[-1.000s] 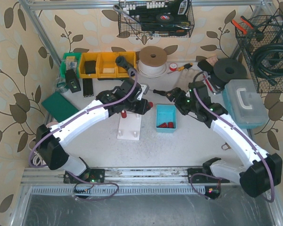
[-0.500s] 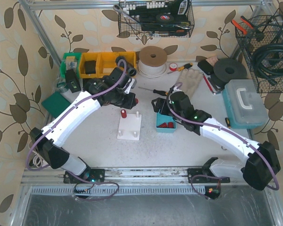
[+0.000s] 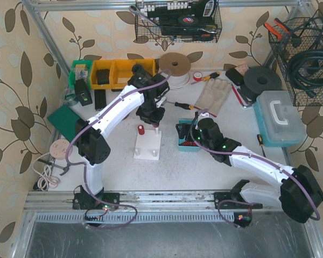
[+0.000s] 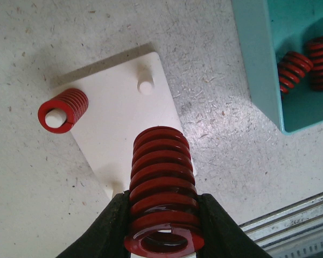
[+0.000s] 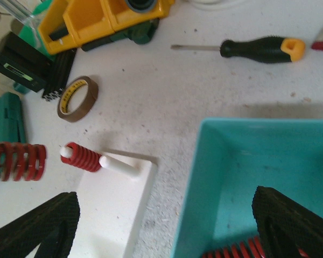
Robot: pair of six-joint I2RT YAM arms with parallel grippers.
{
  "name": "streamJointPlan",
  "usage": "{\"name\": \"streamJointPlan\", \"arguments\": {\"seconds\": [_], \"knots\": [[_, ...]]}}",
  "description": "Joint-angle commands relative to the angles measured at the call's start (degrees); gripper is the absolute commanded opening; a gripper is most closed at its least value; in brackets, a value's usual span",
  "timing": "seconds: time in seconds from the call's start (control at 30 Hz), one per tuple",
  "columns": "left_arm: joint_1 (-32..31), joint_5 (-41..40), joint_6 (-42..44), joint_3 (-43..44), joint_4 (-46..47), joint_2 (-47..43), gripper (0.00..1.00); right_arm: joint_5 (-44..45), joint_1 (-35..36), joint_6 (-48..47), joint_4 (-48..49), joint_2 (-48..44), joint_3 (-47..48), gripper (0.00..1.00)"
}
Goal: Install the large spring
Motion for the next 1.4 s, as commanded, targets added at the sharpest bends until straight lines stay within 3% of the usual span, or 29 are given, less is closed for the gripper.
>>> {"name": "streamJointPlan", "arguments": {"seconds": [0.0,0.07,0.1,0.17,0.37,1.37], "knots": [[0.77,-0.20,1.48,7.37,-4.35,1.71,0.00,1.23,0.34,-0.34,0.98,1.19,2.48,0.87],[0.79,0.17,1.49,8.36,-4.86,3.31,0.00,1.43,0.34,-0.23,-0.43,1.82,3.43,0.87],[0.78,0.29,1.59,8.76,-5.08,3.99,0.00,1.26,0.34,-0.12,-0.26,1.92,3.38,0.96],[0.80,0.02,1.66,9.04,-5.28,4.94,0.00,1.31,0.34,0.16,-0.58,1.93,3.36,1.00],[1.04,-2.42,1.82,9.06,-6.14,7.25,0.00,1.93,0.05,0.91,-0.06,1.18,2.45,1.00],[2.21,0.94,2.01,7.78,-2.62,13.02,0.00,-3.19,-3.79,4.43,3.03,3.51,0.81,0.96]]}}
